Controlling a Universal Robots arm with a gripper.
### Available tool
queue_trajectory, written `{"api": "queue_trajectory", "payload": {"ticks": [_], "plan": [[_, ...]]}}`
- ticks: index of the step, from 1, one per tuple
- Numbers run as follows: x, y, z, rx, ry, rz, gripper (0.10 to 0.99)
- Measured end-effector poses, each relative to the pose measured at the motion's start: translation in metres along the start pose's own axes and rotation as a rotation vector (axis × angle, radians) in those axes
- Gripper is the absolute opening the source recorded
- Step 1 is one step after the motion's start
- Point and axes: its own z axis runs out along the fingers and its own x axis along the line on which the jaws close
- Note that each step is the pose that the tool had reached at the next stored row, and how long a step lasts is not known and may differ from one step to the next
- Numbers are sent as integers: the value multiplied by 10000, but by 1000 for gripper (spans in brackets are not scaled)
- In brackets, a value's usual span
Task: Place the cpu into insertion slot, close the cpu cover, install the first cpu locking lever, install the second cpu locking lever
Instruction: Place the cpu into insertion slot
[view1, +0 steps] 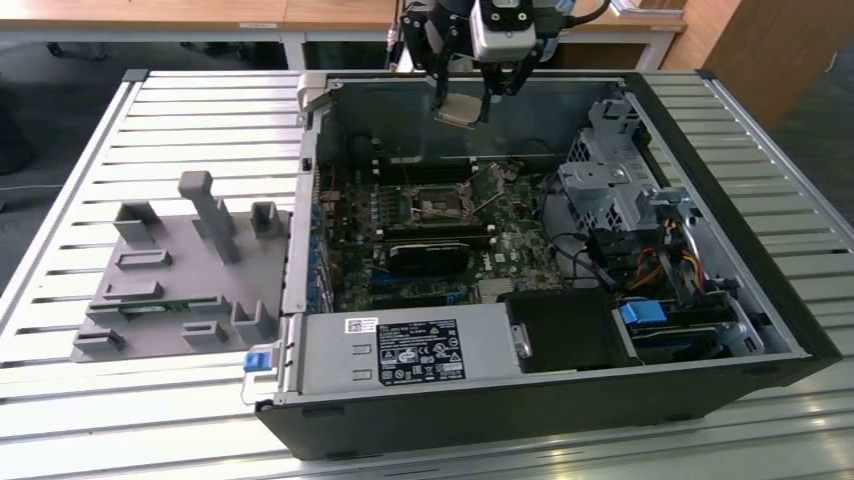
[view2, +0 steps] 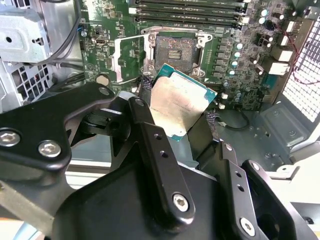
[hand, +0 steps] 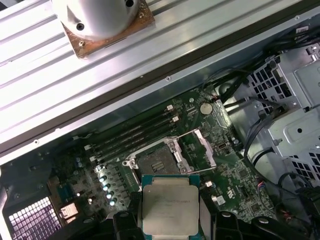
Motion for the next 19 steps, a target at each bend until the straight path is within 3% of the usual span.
{"api": "queue_trajectory", "payload": {"ticks": [19], "plan": [[0, 0, 0, -12, -56, 623, 541]]}}
